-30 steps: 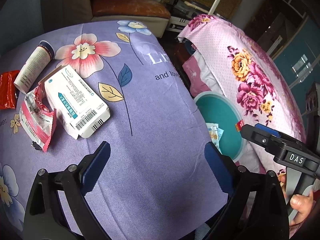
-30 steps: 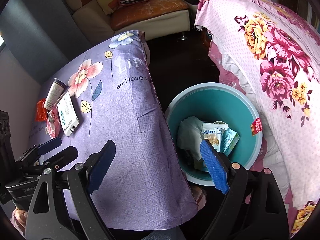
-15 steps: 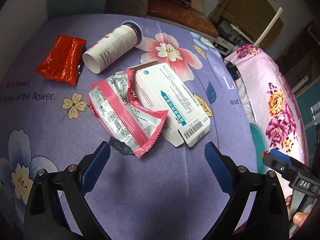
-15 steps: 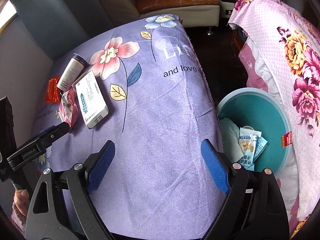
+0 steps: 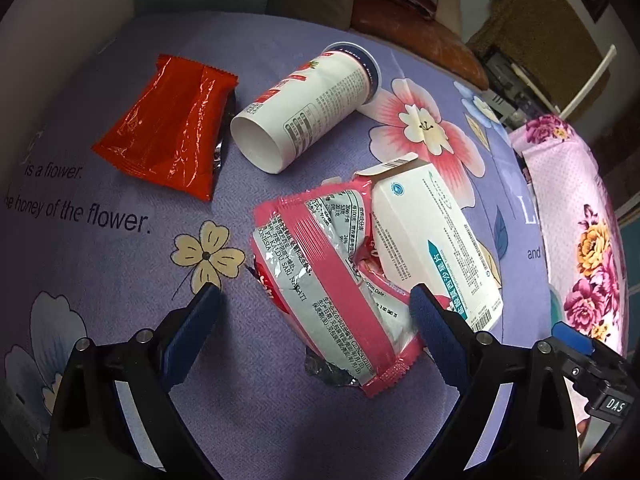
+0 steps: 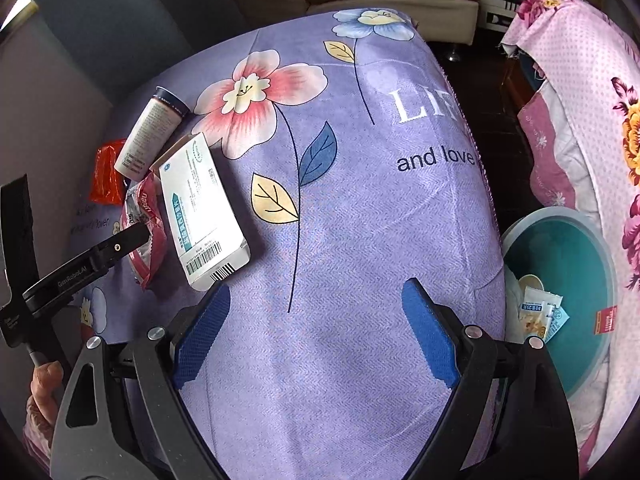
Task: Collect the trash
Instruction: 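Grasp the white medicine box with the right gripper while the left grasps the red-silver wrapper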
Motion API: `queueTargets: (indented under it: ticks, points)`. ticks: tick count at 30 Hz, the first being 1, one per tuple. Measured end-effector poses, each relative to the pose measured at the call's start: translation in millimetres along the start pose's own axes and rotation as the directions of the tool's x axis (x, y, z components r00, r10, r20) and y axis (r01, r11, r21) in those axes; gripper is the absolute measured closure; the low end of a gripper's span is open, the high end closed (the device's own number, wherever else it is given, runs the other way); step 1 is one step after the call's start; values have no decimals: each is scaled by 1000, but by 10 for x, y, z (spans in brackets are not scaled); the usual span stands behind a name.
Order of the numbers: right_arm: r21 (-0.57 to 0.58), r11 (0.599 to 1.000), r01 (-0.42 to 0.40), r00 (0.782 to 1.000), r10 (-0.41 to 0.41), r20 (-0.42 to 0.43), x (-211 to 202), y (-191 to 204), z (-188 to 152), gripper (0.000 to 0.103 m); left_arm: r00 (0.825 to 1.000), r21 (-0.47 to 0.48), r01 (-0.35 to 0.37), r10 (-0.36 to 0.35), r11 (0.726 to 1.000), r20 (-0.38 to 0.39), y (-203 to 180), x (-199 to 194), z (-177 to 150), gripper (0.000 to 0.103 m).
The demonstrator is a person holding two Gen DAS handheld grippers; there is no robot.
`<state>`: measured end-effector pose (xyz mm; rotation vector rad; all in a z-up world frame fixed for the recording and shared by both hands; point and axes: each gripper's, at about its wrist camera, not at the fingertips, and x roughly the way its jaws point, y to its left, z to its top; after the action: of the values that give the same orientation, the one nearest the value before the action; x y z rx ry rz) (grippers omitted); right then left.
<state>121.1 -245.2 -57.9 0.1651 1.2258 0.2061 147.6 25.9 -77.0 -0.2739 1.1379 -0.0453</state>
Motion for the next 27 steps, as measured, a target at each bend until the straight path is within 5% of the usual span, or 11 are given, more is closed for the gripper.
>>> queueTargets:
  ticks: [12,27]
  points:
    - [-83,996,-20,999,17,-40,245,381,318,19,992,71,-120,117,990,36,210,-9,13,8]
    - [-345,938,24,994,-59,-92,786,1207,591,19,995,84,-97,94,992,35,835,-276,49,8]
